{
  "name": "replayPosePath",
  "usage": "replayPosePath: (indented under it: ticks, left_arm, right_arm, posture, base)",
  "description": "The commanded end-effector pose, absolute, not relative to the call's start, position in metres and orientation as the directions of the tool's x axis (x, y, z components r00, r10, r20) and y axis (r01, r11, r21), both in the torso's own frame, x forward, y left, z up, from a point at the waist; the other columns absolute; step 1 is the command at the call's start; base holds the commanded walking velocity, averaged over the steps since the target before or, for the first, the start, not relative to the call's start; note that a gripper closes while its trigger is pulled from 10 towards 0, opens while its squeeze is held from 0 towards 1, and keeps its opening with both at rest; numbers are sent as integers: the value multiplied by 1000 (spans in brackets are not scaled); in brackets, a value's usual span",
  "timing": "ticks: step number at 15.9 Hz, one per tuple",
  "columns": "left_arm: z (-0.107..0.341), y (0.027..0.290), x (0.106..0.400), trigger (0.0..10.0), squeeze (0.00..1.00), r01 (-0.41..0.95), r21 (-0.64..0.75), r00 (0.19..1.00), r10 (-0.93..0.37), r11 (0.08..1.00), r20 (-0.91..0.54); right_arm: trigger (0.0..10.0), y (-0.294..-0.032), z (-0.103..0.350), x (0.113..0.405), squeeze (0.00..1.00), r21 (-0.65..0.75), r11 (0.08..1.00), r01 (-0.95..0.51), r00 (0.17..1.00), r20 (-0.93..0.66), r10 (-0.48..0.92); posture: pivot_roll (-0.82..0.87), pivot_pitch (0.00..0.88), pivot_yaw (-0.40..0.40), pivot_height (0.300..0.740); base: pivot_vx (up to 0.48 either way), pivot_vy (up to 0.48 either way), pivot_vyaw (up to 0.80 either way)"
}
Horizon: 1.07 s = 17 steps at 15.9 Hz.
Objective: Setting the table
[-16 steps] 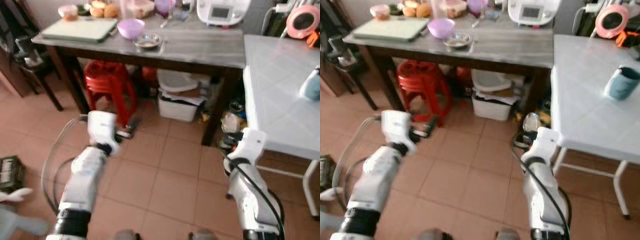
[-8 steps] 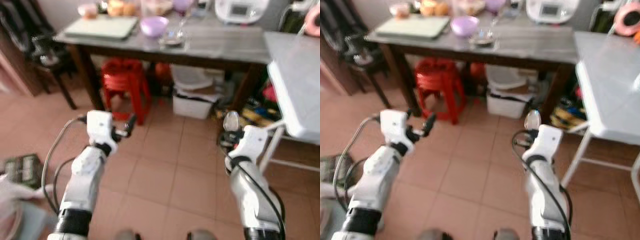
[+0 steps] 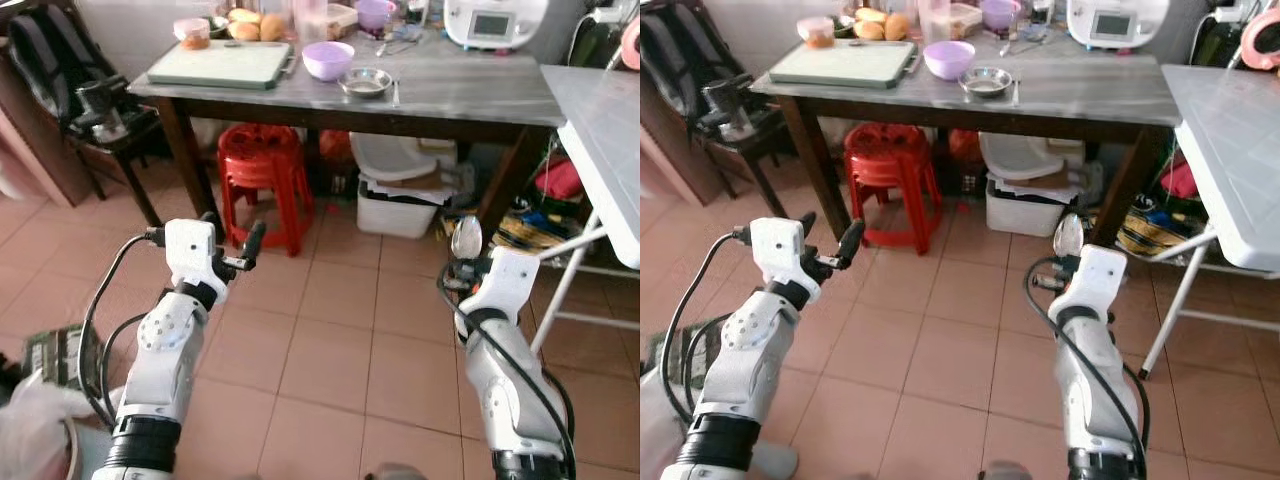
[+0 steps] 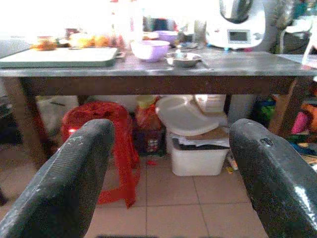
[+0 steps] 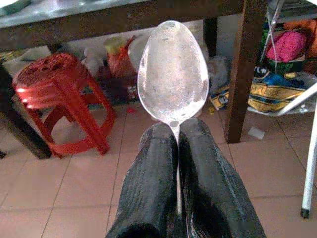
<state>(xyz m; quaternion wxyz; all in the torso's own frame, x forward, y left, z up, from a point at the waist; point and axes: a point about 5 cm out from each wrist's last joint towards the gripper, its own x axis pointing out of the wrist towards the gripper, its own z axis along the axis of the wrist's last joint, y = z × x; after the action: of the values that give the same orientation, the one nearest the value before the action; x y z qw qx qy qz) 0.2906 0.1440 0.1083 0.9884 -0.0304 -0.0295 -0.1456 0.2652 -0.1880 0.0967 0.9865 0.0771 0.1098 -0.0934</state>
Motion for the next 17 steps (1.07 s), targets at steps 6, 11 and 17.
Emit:
replayPosePath:
  ticks: [6,11,17]
  left_arm:
    - [112,134,291,10000,0,335,-59,940,-330,940,85]
    - [112,132,292,10000,0,342,-55,938,-336,938,88]
    - [113,131,292,10000,0,344,-43,936,-339,938,91]
  right_arm:
    - [10000,-192,97,266,0,126,970,208,958,-225,-176]
    - [10000,-187,101,269,0,120,980,159,970,-205,-132]
    - [10000,-188,102,272,0,125,979,159,970,-202,-131]
  posture:
    - [-49,0,45,740]
    - [-50,0,46,740]
    - [-49,0,45,740]
  base:
    - [462,0,0]
    - [478,0,0]
    - [480,0,0]
